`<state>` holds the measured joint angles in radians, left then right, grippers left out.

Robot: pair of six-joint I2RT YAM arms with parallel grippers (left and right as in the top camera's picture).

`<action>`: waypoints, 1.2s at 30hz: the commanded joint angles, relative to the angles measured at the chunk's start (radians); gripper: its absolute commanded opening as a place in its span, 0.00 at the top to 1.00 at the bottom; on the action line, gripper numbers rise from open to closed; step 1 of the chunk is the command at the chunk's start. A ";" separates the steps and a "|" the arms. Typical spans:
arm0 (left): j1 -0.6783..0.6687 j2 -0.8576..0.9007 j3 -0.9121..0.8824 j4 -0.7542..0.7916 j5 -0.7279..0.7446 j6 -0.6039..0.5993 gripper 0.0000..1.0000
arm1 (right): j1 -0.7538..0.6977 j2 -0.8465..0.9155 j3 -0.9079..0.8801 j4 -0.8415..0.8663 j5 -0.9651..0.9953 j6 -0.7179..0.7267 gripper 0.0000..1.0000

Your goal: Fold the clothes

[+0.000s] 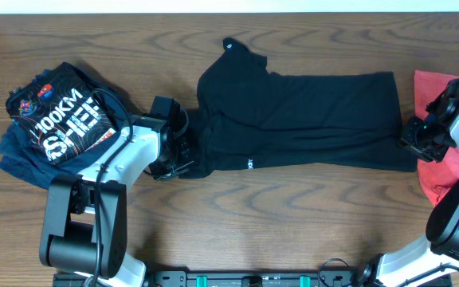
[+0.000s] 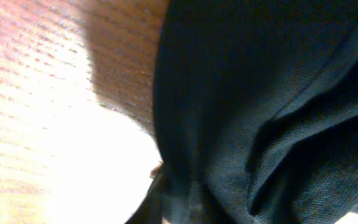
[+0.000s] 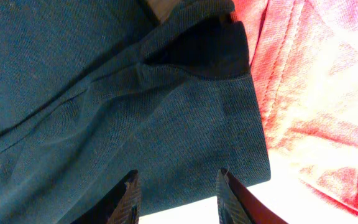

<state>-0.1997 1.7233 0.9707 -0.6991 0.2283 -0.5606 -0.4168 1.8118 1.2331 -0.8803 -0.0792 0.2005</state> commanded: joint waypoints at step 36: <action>0.117 -0.304 0.059 -0.097 0.042 0.235 0.43 | 0.033 0.007 -0.005 -0.019 -0.013 -0.062 0.59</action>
<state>-0.0380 1.4151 1.0153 -0.8097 0.2302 -0.3416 -0.4107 1.8118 1.2331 -0.8970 -0.0616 0.1814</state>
